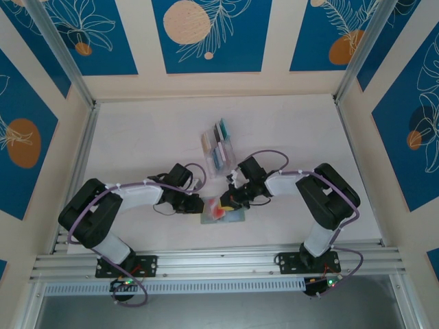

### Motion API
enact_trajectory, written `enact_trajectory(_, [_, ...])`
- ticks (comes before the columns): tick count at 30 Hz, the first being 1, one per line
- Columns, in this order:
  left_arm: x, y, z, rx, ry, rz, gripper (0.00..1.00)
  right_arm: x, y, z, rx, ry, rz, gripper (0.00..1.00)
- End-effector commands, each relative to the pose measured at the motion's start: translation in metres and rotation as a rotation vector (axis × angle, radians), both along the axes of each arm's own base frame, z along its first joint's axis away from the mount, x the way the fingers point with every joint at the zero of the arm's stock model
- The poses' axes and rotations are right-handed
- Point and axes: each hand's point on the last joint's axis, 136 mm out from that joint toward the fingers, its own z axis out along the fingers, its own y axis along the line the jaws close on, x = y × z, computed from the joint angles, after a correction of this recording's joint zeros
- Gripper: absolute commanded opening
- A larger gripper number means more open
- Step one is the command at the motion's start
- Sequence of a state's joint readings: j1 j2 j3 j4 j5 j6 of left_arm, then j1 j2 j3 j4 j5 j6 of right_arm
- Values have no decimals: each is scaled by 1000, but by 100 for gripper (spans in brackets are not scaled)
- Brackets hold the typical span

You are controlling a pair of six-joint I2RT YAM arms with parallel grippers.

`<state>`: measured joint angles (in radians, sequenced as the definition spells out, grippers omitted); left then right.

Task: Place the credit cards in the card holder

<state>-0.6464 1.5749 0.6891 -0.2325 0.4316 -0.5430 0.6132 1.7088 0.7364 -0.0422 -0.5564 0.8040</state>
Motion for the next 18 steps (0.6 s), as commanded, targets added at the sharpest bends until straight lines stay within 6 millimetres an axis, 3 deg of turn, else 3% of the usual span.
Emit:
enact_trajectory(1, [-17, 31, -38, 177, 55, 19, 19, -5, -14, -13, -76, 33, -56, 0])
enact_trajectory(18, [-20, 31, -41, 185, 63, 16, 19, -2, -21, -19, -95, 28, -154, 0])
